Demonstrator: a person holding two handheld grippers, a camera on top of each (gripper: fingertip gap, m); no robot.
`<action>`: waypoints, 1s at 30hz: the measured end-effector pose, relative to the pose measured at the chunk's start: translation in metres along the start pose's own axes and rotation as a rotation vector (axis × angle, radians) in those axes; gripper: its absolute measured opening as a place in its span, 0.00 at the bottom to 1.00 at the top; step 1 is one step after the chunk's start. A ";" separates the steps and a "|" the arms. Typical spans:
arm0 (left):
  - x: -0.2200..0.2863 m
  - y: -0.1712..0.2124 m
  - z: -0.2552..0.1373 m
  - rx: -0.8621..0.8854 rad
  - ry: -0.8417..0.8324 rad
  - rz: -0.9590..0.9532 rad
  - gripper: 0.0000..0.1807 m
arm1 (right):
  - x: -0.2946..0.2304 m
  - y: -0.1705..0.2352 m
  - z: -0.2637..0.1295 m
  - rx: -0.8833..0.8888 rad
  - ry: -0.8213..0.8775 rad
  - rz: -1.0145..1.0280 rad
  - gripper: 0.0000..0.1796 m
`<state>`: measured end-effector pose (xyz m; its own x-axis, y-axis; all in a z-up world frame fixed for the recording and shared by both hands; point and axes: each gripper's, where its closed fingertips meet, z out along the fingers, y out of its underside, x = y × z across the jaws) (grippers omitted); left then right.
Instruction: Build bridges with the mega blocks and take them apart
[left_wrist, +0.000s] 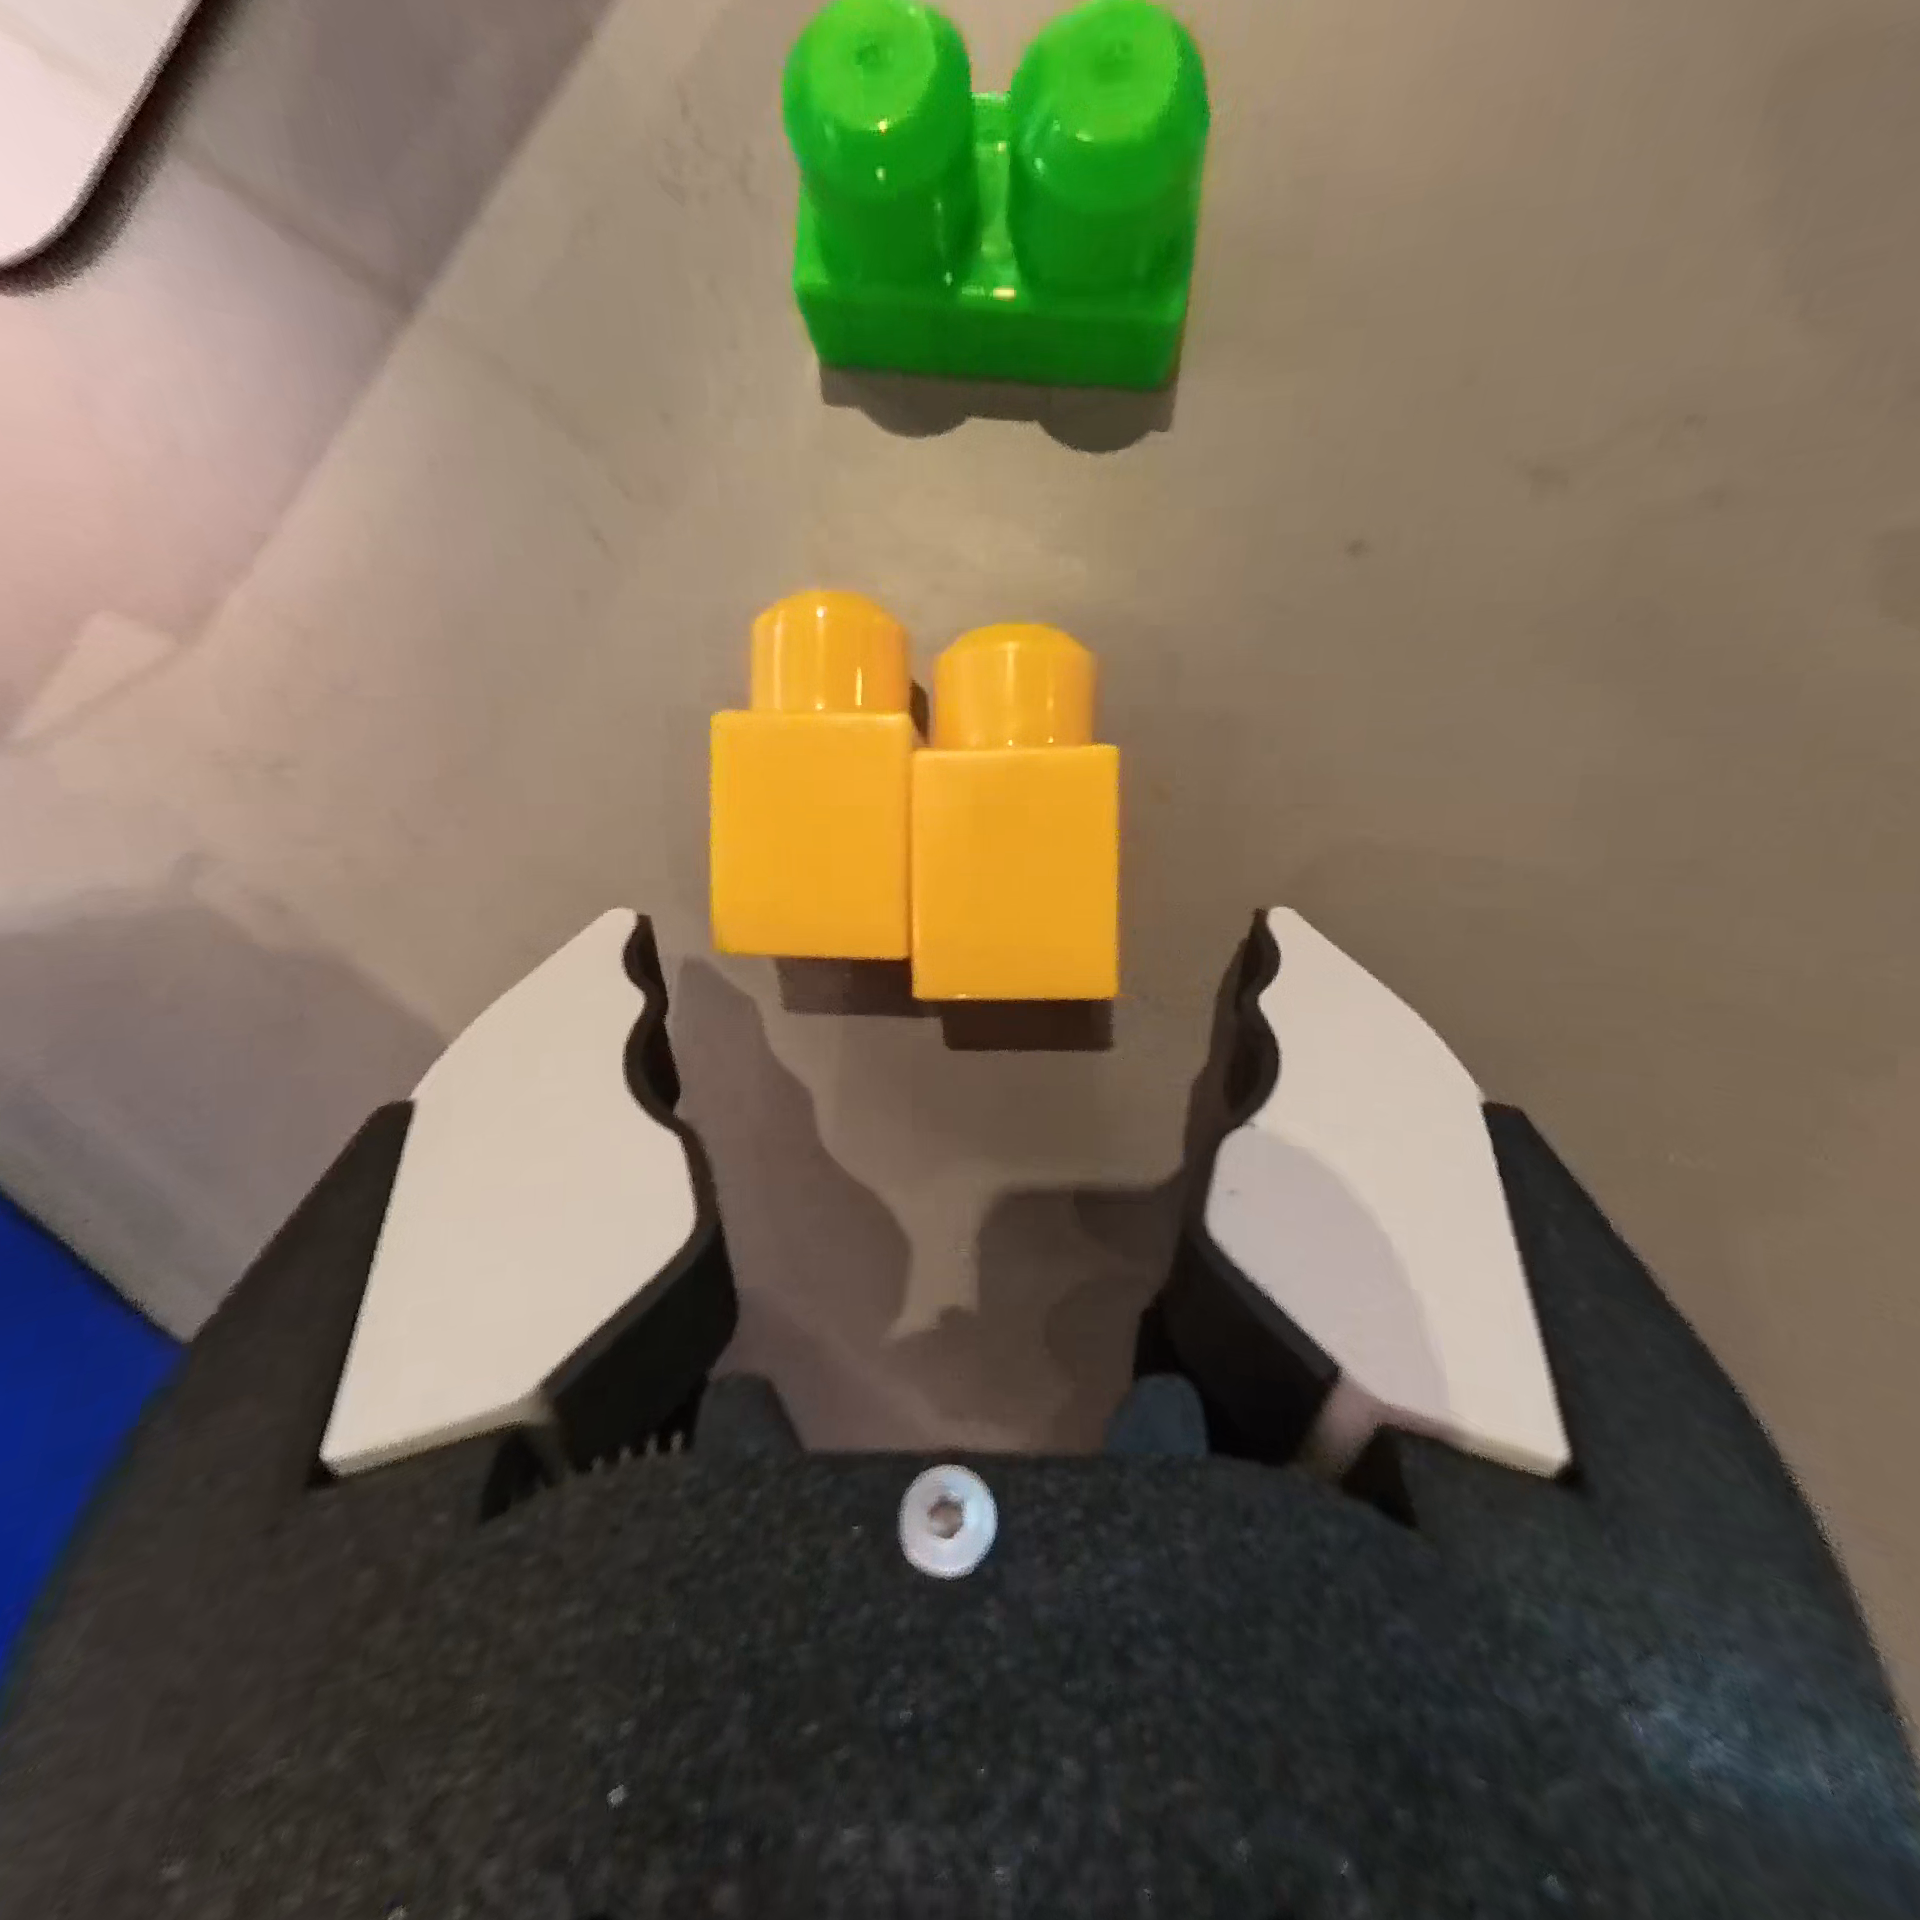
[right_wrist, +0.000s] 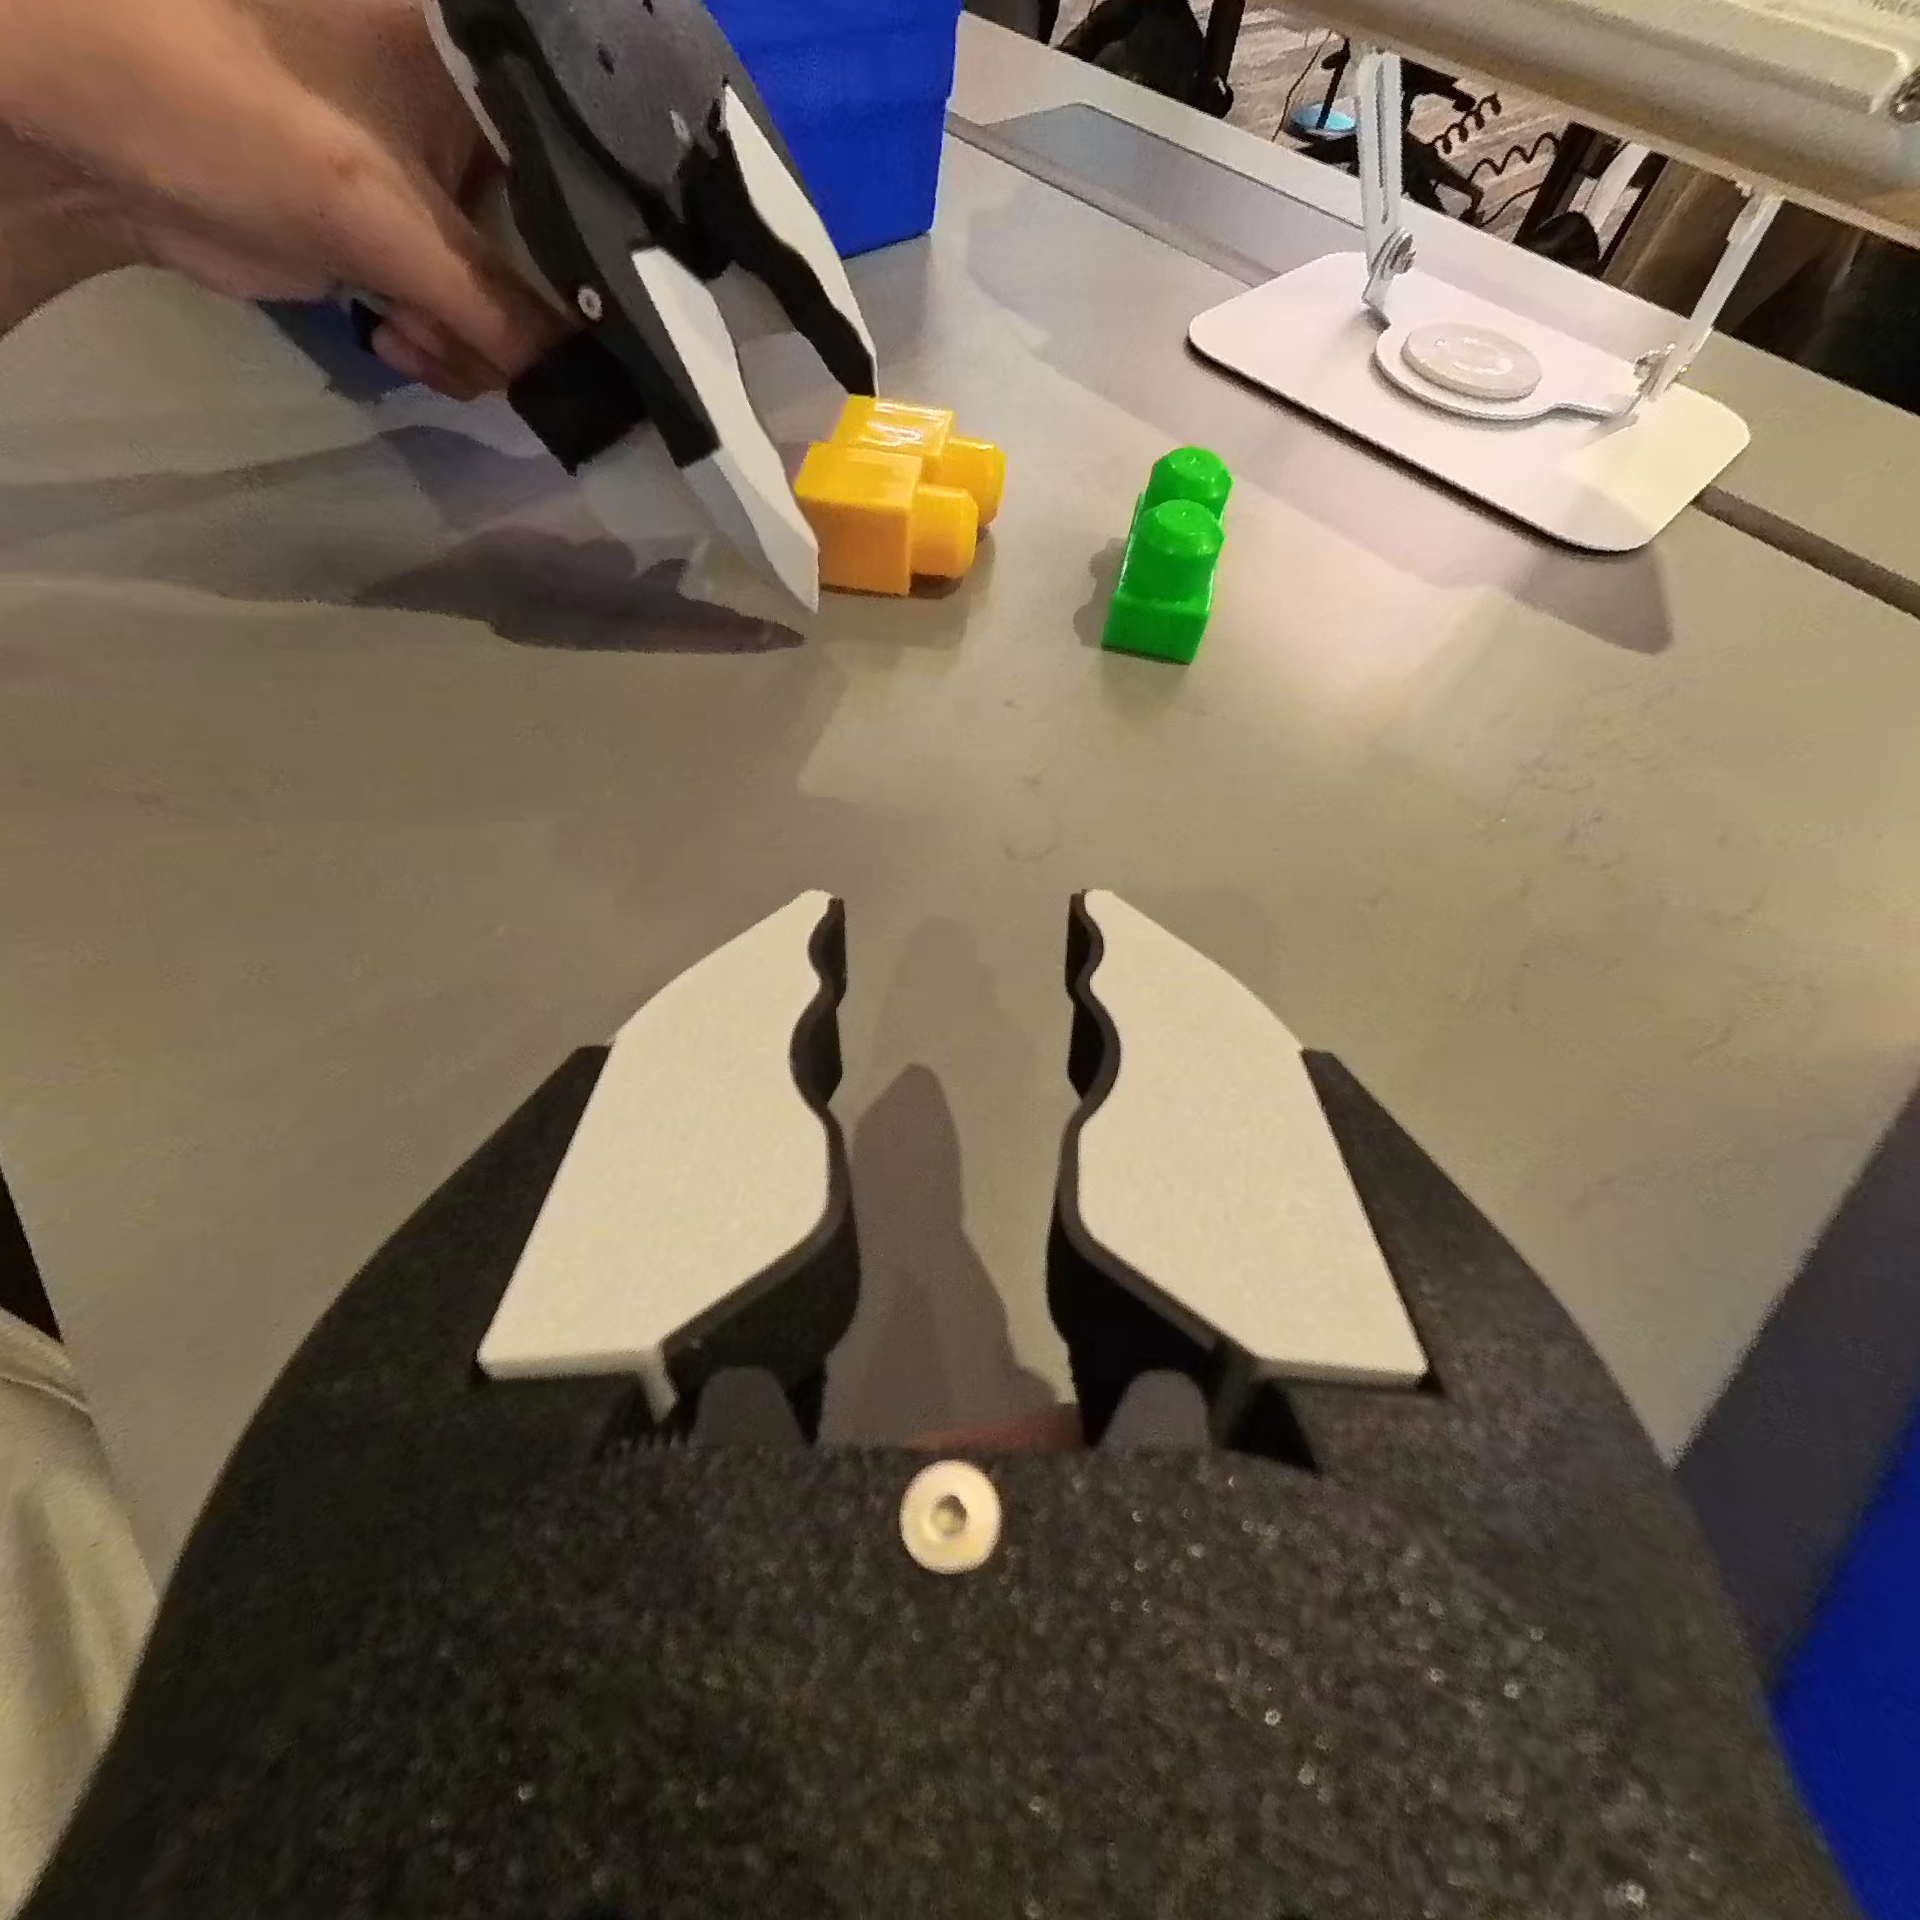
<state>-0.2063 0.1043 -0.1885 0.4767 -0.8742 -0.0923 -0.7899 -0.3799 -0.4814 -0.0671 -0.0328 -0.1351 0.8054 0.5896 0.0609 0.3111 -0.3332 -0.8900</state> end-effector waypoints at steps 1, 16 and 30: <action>-0.001 0.000 0.001 -0.006 -0.023 0.014 0.58 | 0.000 0.000 0.000 -0.002 0.000 -0.003 0.22; -0.002 -0.003 0.014 -0.069 0.104 0.003 0.43 | 0.000 -0.002 -0.004 0.006 0.001 -0.002 0.22; 0.018 0.008 -0.002 -0.027 0.124 0.027 0.42 | 0.001 -0.002 -0.004 0.008 0.002 0.002 0.22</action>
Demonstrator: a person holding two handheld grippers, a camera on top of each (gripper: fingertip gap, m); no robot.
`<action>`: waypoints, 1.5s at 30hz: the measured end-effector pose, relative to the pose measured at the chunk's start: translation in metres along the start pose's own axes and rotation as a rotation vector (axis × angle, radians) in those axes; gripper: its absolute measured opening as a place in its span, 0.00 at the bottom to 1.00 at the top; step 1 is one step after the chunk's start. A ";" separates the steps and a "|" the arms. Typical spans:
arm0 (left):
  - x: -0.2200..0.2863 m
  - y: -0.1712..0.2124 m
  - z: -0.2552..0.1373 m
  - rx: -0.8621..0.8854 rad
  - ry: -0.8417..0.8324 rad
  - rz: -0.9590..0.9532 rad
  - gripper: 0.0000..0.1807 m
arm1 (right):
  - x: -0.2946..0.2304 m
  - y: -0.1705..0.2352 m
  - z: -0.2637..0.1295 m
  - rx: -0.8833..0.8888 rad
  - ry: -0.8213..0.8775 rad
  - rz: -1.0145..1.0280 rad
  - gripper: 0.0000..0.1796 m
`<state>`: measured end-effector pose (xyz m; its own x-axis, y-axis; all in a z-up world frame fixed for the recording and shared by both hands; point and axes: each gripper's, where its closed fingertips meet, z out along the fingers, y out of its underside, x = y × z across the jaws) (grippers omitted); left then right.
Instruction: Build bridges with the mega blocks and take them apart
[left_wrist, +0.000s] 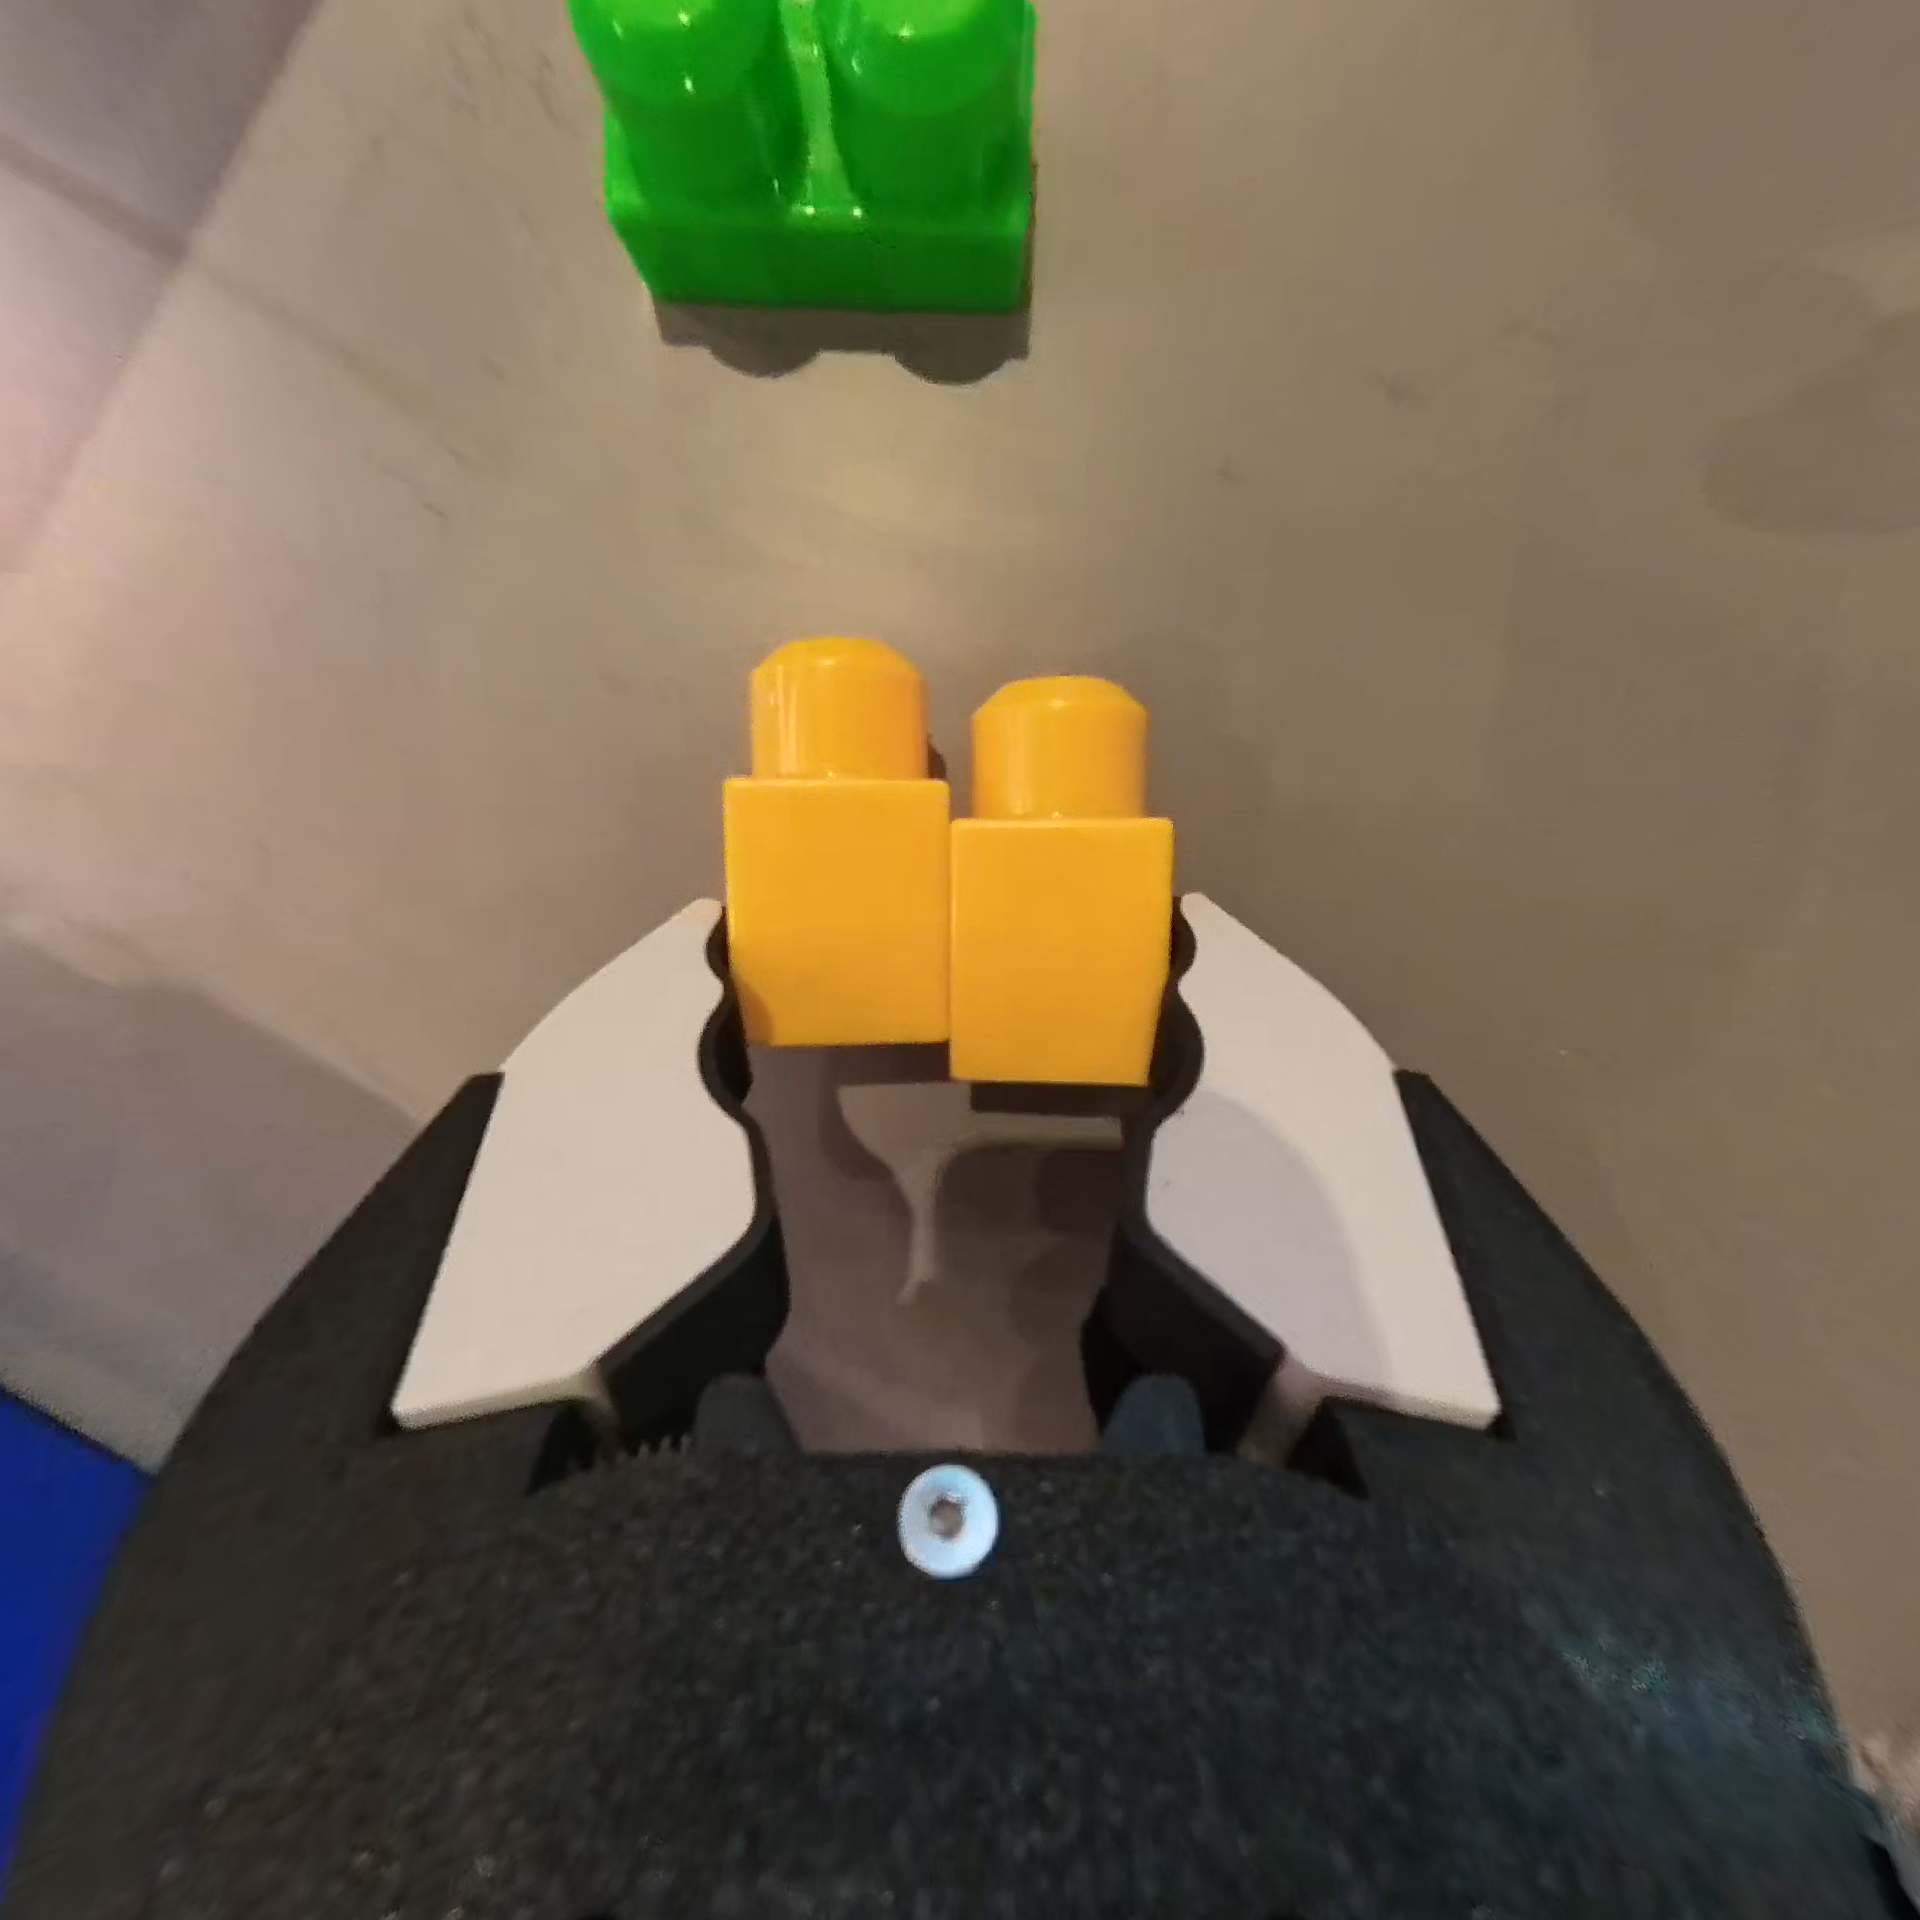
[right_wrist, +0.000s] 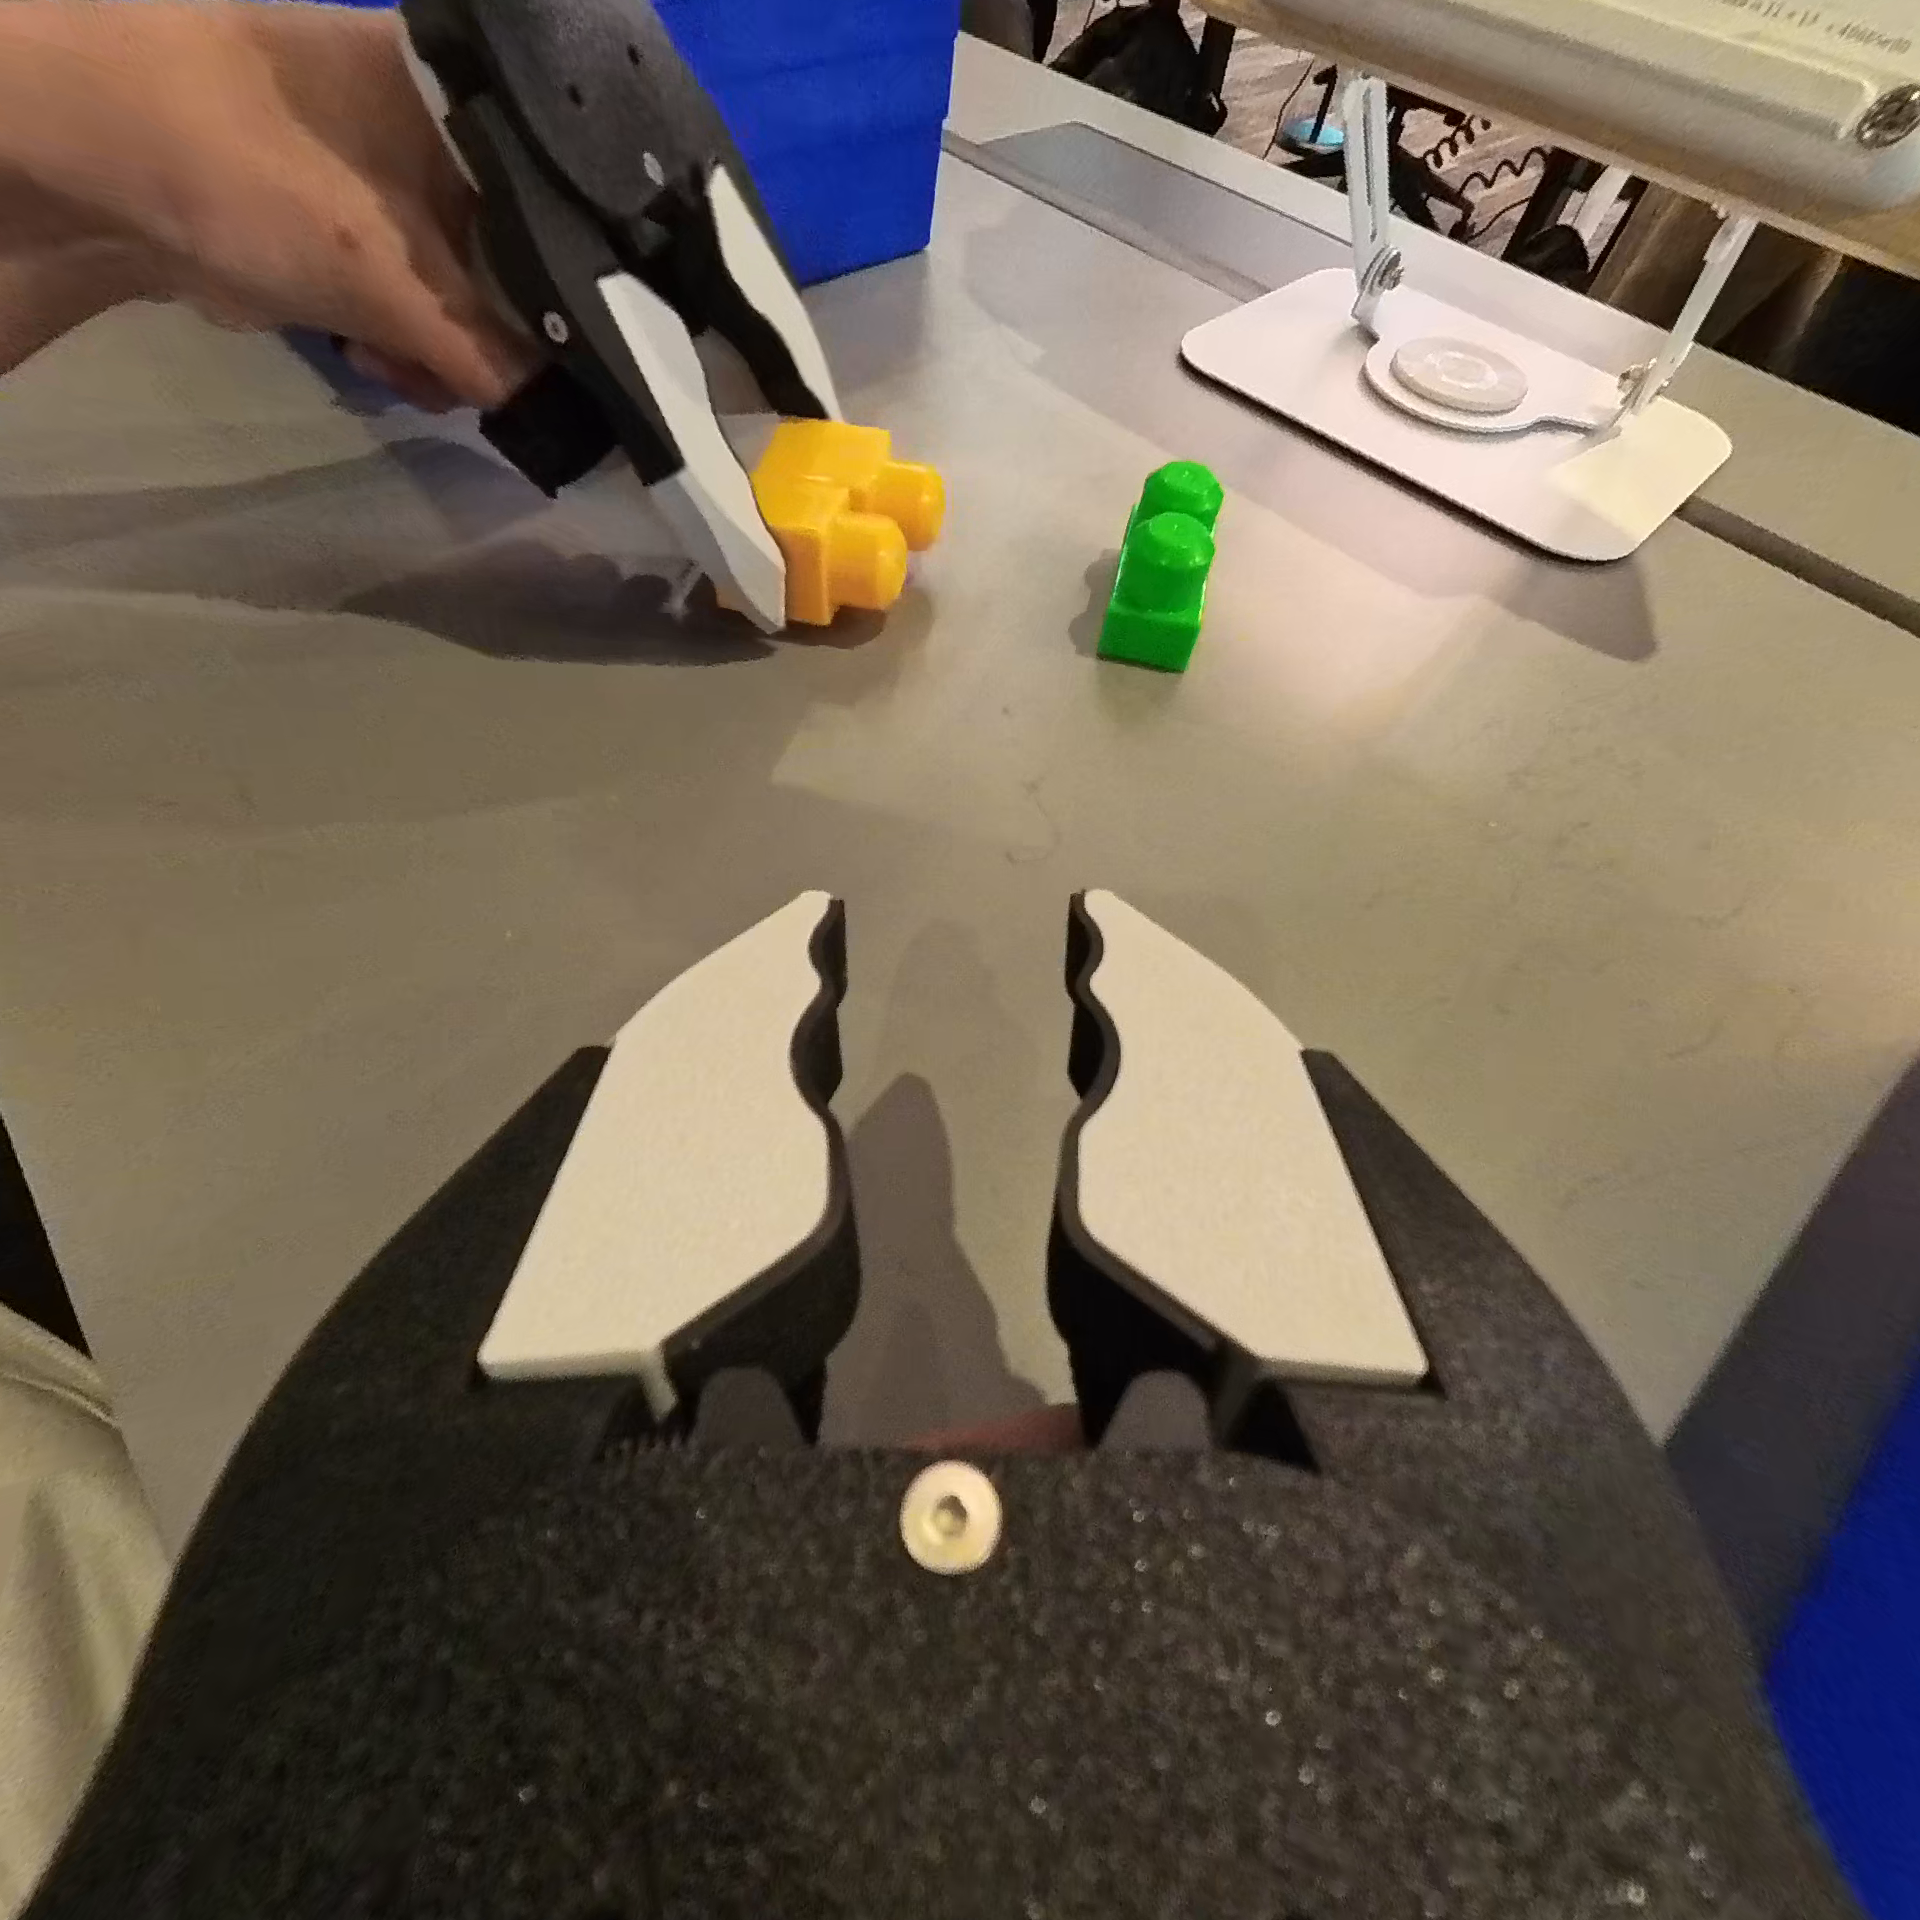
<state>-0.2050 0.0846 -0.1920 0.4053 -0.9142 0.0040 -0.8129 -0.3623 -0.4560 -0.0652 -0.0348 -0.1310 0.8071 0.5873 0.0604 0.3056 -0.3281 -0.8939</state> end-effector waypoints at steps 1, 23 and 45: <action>0.001 0.001 -0.003 0.009 -0.002 -0.005 0.42 | 0.000 0.000 0.000 -0.001 -0.001 0.000 0.22; -0.002 0.002 -0.062 0.477 -0.396 0.086 0.42 | 0.070 -0.049 0.155 -0.466 0.036 0.053 0.25; 0.012 -0.002 -0.080 0.573 -0.341 0.212 0.42 | -0.002 -0.118 0.056 0.193 -0.489 0.330 0.19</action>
